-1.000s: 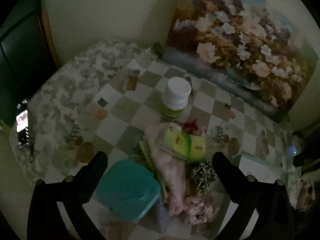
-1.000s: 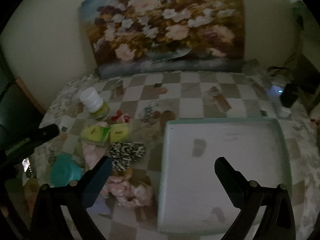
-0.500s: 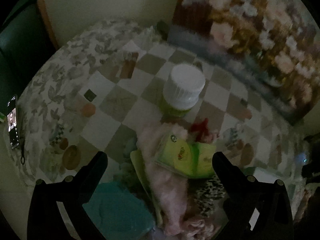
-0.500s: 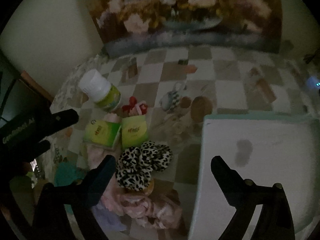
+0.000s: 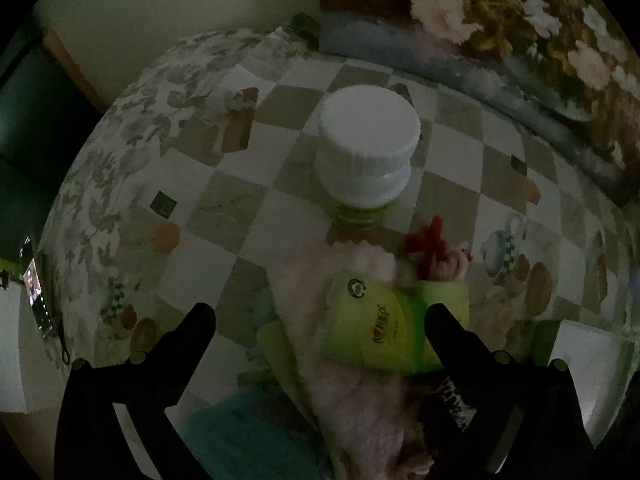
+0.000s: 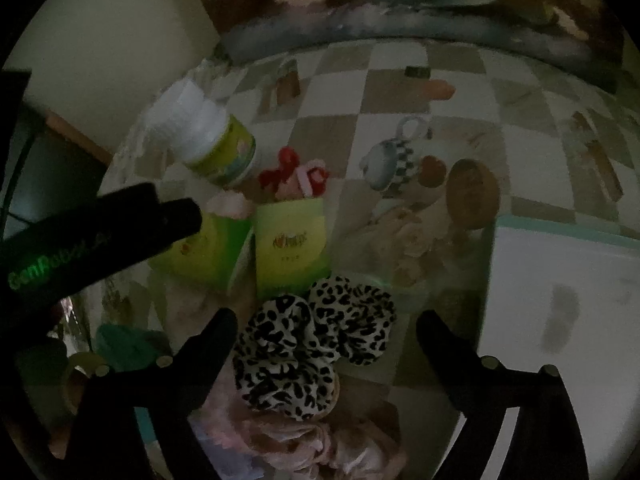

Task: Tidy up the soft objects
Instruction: 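Grasp the green tissue pack with the left tool while the right tool grasps the leopard scrunchies, then carry both items to the white tray and release them inside, then move both tools back toward the pile of soft items, then grasp the pink fluffy towel with the left tool while the right tool grasps a green tissue pack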

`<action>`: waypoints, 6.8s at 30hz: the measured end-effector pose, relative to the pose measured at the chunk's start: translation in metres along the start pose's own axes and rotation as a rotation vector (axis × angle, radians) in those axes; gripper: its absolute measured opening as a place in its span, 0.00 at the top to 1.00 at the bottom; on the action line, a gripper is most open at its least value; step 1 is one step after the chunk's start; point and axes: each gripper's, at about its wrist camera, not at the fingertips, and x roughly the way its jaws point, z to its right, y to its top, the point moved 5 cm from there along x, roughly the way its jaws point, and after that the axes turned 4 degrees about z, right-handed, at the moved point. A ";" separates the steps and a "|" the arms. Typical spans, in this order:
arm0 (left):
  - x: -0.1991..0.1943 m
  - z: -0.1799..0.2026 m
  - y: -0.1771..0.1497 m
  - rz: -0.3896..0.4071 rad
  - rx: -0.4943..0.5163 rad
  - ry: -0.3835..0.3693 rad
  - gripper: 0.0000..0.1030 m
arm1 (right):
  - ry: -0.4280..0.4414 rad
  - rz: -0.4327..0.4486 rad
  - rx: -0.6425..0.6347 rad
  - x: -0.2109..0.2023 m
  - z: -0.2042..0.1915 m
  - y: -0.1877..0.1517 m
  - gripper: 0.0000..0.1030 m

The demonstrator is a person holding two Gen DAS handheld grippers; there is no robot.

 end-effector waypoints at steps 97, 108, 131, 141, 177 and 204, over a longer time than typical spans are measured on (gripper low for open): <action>-0.133 0.207 -0.120 0.167 0.434 -0.341 0.35 | -0.384 0.360 0.587 -0.204 0.259 -0.070 0.53; -0.089 0.240 -0.157 0.023 0.522 -0.320 0.24 | -0.368 0.246 0.581 -0.172 0.266 -0.074 0.51; -0.093 0.199 -0.118 0.088 0.333 -0.300 0.02 | -0.489 0.348 0.475 -0.197 0.247 -0.056 0.00; -0.097 0.155 -0.084 0.149 0.167 -0.324 0.00 | -0.473 0.415 0.396 -0.198 0.218 -0.042 0.00; -0.055 -0.081 -0.017 0.188 -0.267 -0.083 0.00 | -0.076 0.309 0.094 -0.114 0.056 -0.018 0.00; 0.014 -0.017 0.001 -0.034 -0.084 -0.156 0.11 | -0.081 0.105 -0.144 0.014 -0.015 0.017 0.11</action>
